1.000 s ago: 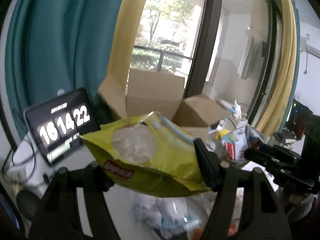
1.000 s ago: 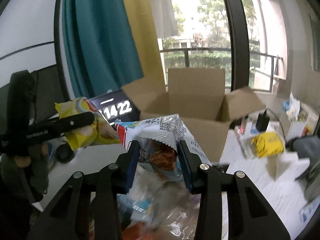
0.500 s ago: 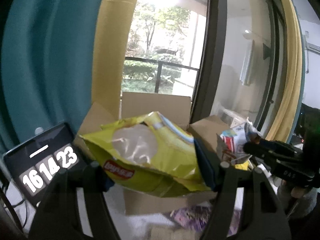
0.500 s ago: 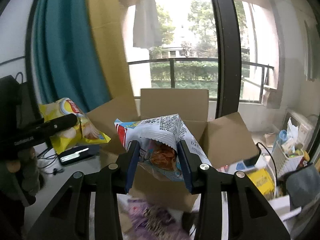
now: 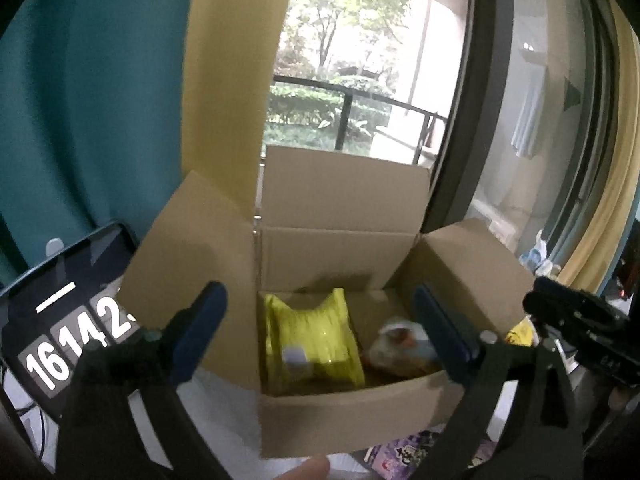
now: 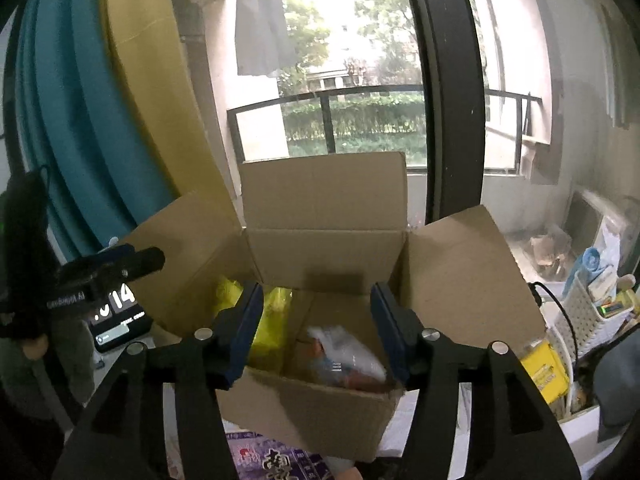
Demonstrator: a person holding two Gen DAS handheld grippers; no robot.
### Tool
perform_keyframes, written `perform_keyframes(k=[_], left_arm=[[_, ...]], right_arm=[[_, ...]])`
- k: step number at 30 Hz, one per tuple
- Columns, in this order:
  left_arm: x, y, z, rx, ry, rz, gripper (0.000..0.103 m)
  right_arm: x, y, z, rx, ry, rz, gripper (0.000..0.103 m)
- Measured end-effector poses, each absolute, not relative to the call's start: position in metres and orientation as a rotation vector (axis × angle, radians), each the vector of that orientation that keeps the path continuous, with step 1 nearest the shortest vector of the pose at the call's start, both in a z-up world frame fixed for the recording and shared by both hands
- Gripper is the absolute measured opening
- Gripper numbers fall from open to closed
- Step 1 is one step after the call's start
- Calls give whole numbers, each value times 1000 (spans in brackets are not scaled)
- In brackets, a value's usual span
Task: Organize snacks
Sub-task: 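Withdraw both grippers from the box back toward the snack pile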
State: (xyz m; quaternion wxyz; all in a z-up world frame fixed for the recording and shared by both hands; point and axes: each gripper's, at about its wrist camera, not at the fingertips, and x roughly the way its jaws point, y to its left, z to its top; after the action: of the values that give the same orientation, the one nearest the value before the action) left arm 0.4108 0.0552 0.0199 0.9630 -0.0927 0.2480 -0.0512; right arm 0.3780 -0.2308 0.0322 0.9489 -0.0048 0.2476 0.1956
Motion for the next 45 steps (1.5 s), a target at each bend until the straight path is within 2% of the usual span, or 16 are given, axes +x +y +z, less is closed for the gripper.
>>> perform_keyframes(k=[19, 29, 45], left_arm=[[253, 24, 43, -115, 430, -168, 96], [207, 13, 41, -114, 418, -193, 96], [159, -1, -15, -119, 553, -214, 96]], right_arm=[[260, -242, 36, -24, 477, 404, 59], [202, -250, 41, -55, 447, 385, 59], [152, -271, 15, -37, 488, 356, 59]])
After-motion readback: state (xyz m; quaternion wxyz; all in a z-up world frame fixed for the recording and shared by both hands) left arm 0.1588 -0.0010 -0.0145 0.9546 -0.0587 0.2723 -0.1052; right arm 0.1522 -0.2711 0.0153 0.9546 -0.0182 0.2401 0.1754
